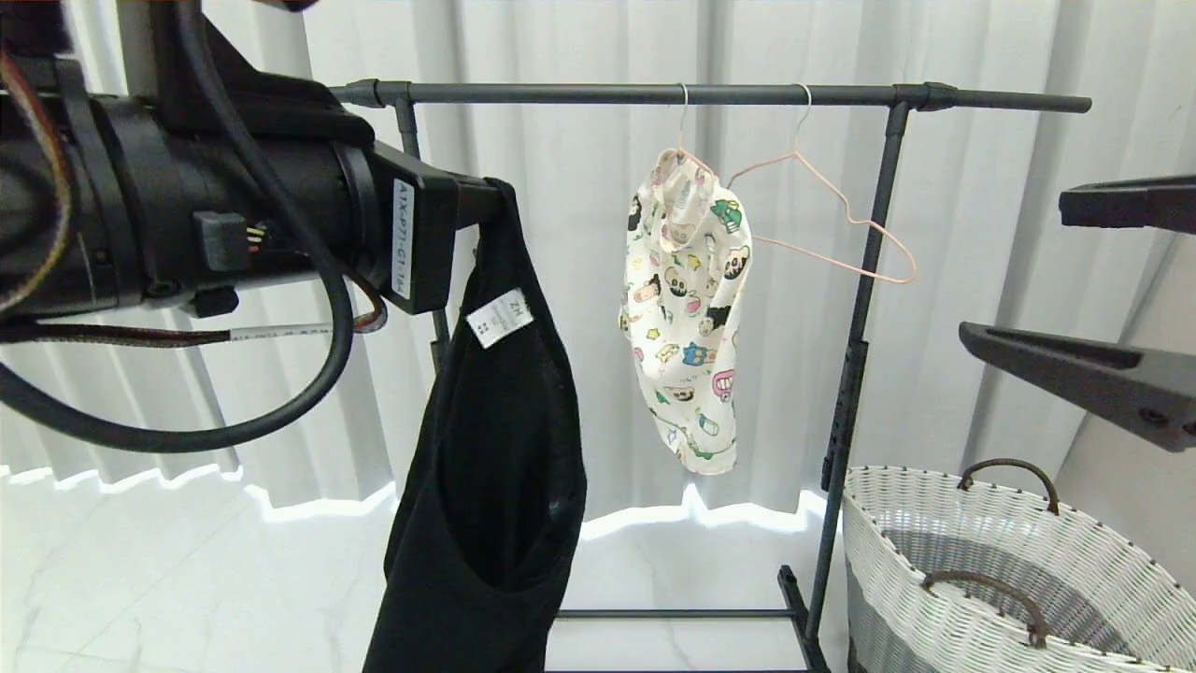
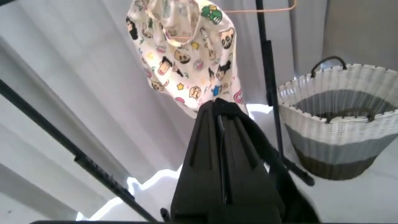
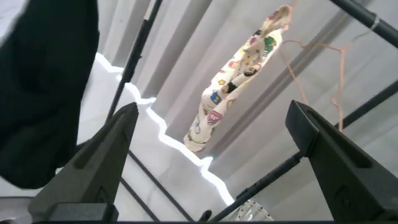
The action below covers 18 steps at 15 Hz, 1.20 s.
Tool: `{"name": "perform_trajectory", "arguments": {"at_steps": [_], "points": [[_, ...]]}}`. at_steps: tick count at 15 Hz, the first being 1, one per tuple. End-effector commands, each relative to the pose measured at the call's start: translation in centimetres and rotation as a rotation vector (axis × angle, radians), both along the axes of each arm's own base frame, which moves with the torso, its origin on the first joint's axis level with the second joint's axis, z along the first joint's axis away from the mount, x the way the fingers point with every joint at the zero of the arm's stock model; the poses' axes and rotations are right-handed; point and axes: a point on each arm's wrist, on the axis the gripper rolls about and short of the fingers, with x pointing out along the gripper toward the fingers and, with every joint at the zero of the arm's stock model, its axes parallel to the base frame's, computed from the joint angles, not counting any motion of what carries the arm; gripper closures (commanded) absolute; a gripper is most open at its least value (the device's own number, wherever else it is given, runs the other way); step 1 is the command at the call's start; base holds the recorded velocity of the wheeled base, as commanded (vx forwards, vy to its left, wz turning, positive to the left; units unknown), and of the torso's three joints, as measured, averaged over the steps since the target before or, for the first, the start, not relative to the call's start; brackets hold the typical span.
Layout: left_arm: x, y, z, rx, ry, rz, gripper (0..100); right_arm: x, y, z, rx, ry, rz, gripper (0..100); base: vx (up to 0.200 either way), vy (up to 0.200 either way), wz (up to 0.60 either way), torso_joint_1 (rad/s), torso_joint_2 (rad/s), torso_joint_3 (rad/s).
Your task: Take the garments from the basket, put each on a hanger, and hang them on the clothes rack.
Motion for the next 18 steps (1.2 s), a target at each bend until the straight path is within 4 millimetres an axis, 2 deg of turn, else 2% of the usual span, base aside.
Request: {"name": "perform_trajectory", "arguments": {"at_steps": [1,2,4,6,7,9,12,18], "points": [[-0.5,0.5,-0.3,0.006,0.004,0.012,100,1.1,-1.7,0.0,-0.004,-0.003,-0.169,0,0.000,0.000,0.00,0.000,0.00,0.000],[-1.0,1.8,-1.0,0.017,0.016,0.048,100,2.1,-3.5,-0.4,-0.058,0.034,-0.372,0,0.000,0.000,0.00,0.000,0.00,0.000],[-2.0,4.5,-2.9,0.070,0.032,0.117,100,1.8,-6.7,-1.2,-0.180,0.129,-0.648,0,0.000,0.000,0.00,0.000,0.00,0.000],[-2.6,6.9,-4.4,0.130,0.038,0.203,100,1.6,-8.4,-1.9,-0.201,0.168,-0.774,0,0.000,0.000,0.00,0.000,0.00,0.000],[-3.1,8.8,-5.5,0.169,0.044,0.284,100,1.4,-9.4,-2.4,-0.194,0.182,-0.848,0,0.000,0.000,0.00,0.000,0.00,0.000],[-3.8,10.0,-6.4,0.176,0.061,0.337,100,1.0,-10.1,-3.0,-0.181,0.200,-0.893,0,0.000,0.000,0.00,0.000,0.00,0.000],[-4.3,10.7,-7.3,0.183,0.082,0.375,100,0.0,-10.6,-4.3,-0.203,0.213,-0.920,0,0.000,0.000,0.00,0.000,0.00,0.000],[-4.0,11.3,-7.7,0.192,0.101,0.416,100,-0.7,-10.8,-4.0,-0.171,0.180,-0.921,0,0.000,0.000,0.00,0.000,0.00,0.000]]}}
